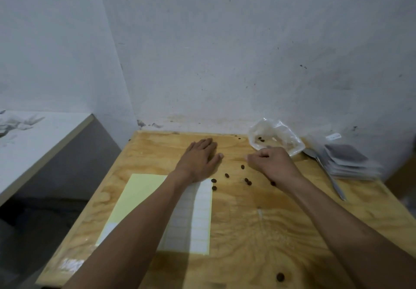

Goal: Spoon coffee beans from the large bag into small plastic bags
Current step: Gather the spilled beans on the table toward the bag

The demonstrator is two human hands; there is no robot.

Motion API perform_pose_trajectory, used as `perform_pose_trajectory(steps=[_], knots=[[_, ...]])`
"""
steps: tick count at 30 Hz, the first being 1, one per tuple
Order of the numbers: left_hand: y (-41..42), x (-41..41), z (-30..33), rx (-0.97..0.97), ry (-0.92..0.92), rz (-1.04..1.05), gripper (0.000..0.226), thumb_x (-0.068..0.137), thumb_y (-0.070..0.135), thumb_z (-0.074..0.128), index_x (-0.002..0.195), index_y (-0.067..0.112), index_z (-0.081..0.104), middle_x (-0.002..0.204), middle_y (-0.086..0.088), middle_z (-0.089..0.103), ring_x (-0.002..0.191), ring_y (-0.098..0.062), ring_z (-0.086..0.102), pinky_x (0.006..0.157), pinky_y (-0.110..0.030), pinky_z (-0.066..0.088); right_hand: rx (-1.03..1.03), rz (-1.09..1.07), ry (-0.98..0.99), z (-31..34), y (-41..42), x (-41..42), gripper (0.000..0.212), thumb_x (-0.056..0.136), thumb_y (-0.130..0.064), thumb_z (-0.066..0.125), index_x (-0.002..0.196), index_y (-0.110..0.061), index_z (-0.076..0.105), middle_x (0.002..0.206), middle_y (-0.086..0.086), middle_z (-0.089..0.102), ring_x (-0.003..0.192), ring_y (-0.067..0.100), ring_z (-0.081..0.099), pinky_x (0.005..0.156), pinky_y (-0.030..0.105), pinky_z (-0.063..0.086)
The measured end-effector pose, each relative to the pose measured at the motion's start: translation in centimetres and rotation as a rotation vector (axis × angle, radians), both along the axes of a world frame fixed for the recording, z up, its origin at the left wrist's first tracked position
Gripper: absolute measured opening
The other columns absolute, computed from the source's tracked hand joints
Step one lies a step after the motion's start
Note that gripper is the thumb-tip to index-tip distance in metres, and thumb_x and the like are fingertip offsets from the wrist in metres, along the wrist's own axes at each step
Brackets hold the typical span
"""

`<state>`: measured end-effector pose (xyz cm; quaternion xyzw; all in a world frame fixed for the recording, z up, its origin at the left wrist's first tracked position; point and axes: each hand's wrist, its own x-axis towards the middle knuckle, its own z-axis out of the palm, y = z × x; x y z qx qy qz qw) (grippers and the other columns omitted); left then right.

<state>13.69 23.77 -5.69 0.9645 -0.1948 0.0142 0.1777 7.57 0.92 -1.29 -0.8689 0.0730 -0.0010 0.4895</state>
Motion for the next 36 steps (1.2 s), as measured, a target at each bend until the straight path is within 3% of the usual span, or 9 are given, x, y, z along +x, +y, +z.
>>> perform_pose_trajectory(steps=[2,5,12,15,19,24,27,32,36], knots=[[-0.1,0.0,0.0,-0.006,-0.001,0.006,0.061,0.107,0.050,0.031,0.158,0.016,0.030,0.168,-0.004,0.019,0.155,-0.018,0.013,0.124,-0.037,0.004,-0.123,0.038,-0.072,-0.7,0.4,0.1,0.018,0.075,-0.044,0.085,0.075,-0.027,0.080,0.080,-0.016,0.070,0.078,-0.001,0.064,0.074,0.028,0.052],[-0.1,0.0,0.0,-0.010,-0.002,0.006,0.061,0.107,0.049,0.032,0.157,0.016,0.031,0.168,-0.005,0.020,0.155,-0.019,0.013,0.125,-0.038,0.005,-0.234,0.077,-0.104,-1.3,0.8,0.2,0.013,0.075,-0.040,0.087,0.080,-0.030,0.081,0.078,-0.016,0.072,0.080,-0.004,0.063,0.072,0.025,0.050],[-0.1,0.2,-0.2,-0.021,-0.018,0.001,0.060,0.106,0.050,0.033,0.156,0.016,0.034,0.167,-0.005,0.023,0.155,-0.019,0.015,0.125,-0.039,0.006,-0.048,0.015,-0.023,-1.4,0.5,0.8,0.015,0.077,-0.036,0.082,0.070,-0.023,0.080,0.072,-0.006,0.077,0.085,0.012,0.071,0.086,0.040,0.059],[-0.1,0.2,-0.3,-0.028,-0.027,0.004,0.060,0.106,0.050,0.033,0.156,0.016,0.035,0.167,-0.005,0.023,0.154,-0.019,0.015,0.125,-0.039,0.006,-0.099,0.025,-0.071,-1.4,0.4,0.9,0.019,0.071,-0.044,0.086,0.079,-0.029,0.078,0.089,-0.010,0.074,0.086,0.007,0.069,0.083,0.038,0.059],[-0.1,0.2,-0.3,-0.035,-0.023,0.006,0.060,0.106,0.050,0.033,0.156,0.016,0.035,0.167,-0.005,0.023,0.155,-0.019,0.015,0.125,-0.039,0.006,-0.272,0.067,-0.135,-1.8,1.0,0.6,0.020,0.082,-0.039,0.081,0.099,-0.028,0.081,0.098,-0.012,0.076,0.091,0.003,0.063,0.084,0.029,0.052],[0.0,0.2,-0.4,-0.040,-0.024,0.004,0.060,0.106,0.050,0.034,0.155,0.016,0.035,0.167,-0.005,0.023,0.155,-0.019,0.015,0.124,-0.038,0.005,-0.257,0.021,-0.183,-2.0,0.7,0.6,0.024,0.081,-0.038,0.083,0.103,-0.030,0.080,0.066,-0.014,0.065,0.075,0.002,0.059,0.071,0.024,0.046],[0.1,0.4,-0.4,-0.044,-0.025,0.002,0.060,0.106,0.050,0.034,0.155,0.016,0.036,0.166,-0.005,0.024,0.154,-0.019,0.016,0.124,-0.038,0.005,-0.313,-0.023,-0.160,-2.1,0.0,0.7,0.034,0.079,-0.046,0.082,0.110,-0.034,0.077,0.090,-0.005,0.073,0.103,0.015,0.066,0.086,0.032,0.052],[0.1,0.3,-0.3,-0.046,-0.033,-0.001,0.059,0.106,0.049,0.035,0.154,0.015,0.037,0.166,-0.005,0.026,0.154,-0.019,0.017,0.123,-0.038,0.006,-0.296,0.010,-0.165,-2.2,-0.1,0.5,0.012,0.084,-0.039,0.079,0.094,-0.033,0.082,0.078,-0.018,0.073,0.088,0.007,0.069,0.085,0.032,0.056],[0.2,0.2,-0.3,-0.049,-0.030,-0.005,0.059,0.106,0.049,0.034,0.154,0.015,0.037,0.166,-0.005,0.025,0.154,-0.019,0.016,0.124,-0.037,0.005,-0.223,-0.032,-0.086,-2.2,0.1,0.9,0.013,0.085,-0.039,0.076,0.077,-0.029,0.076,0.086,-0.013,0.073,0.100,0.005,0.064,0.083,0.035,0.053]])
